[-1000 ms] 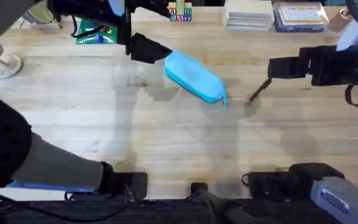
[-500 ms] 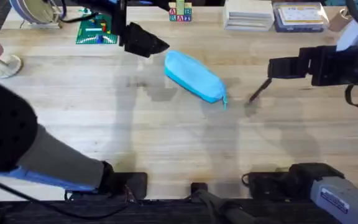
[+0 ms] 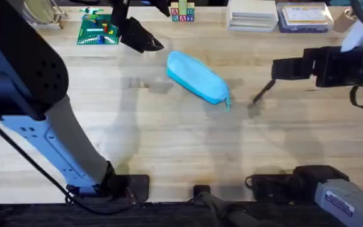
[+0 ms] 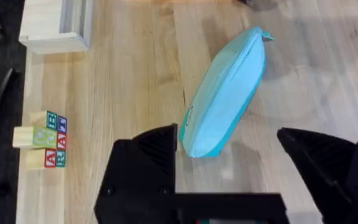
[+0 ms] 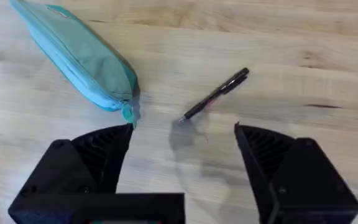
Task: Unzip the bag, pick up the pens from the table one at a time and place them inside, then zip the bag closed.
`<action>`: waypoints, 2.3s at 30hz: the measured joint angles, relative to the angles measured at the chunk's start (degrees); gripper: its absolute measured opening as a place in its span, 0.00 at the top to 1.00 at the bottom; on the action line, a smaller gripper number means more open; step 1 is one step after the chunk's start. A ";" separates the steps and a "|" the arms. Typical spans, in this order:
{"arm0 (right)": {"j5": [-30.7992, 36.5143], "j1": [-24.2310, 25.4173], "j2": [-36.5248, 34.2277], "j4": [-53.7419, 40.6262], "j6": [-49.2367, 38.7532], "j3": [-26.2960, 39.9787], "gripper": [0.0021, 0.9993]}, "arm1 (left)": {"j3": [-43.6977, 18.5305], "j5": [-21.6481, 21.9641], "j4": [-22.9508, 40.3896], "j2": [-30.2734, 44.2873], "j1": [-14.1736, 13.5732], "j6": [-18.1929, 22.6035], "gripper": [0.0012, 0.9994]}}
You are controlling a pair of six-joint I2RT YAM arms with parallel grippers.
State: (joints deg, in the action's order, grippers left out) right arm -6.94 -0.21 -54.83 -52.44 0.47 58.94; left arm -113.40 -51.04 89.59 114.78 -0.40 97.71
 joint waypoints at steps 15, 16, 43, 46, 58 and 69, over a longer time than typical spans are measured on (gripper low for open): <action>0.00 0.00 0.02 0.02 -0.02 0.00 0.00 | -0.07 2.91 -2.97 7.02 -5.40 1.38 0.01; 0.00 0.00 0.00 0.02 0.00 0.02 0.00 | -0.07 2.97 -3.39 7.51 -5.40 1.38 0.01; 0.00 0.00 0.00 -0.21 0.00 0.00 0.00 | 0.69 6.46 -10.56 8.81 -5.36 1.56 0.01; 0.00 0.00 0.00 -0.23 0.00 0.02 0.00 | 1.30 6.89 -10.72 8.81 -5.36 1.56 0.01; 0.00 0.00 0.00 -0.27 0.00 0.02 0.00 | 5.38 7.42 -12.07 8.81 -5.36 1.56 0.01; 0.00 0.00 0.02 -0.27 0.00 0.02 0.00 | 5.49 7.55 -13.78 8.92 -5.36 1.56 0.01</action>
State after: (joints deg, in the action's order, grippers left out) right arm -6.94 -0.21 -54.81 -52.71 0.47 58.96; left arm -107.92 -43.48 75.81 123.70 -5.76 99.26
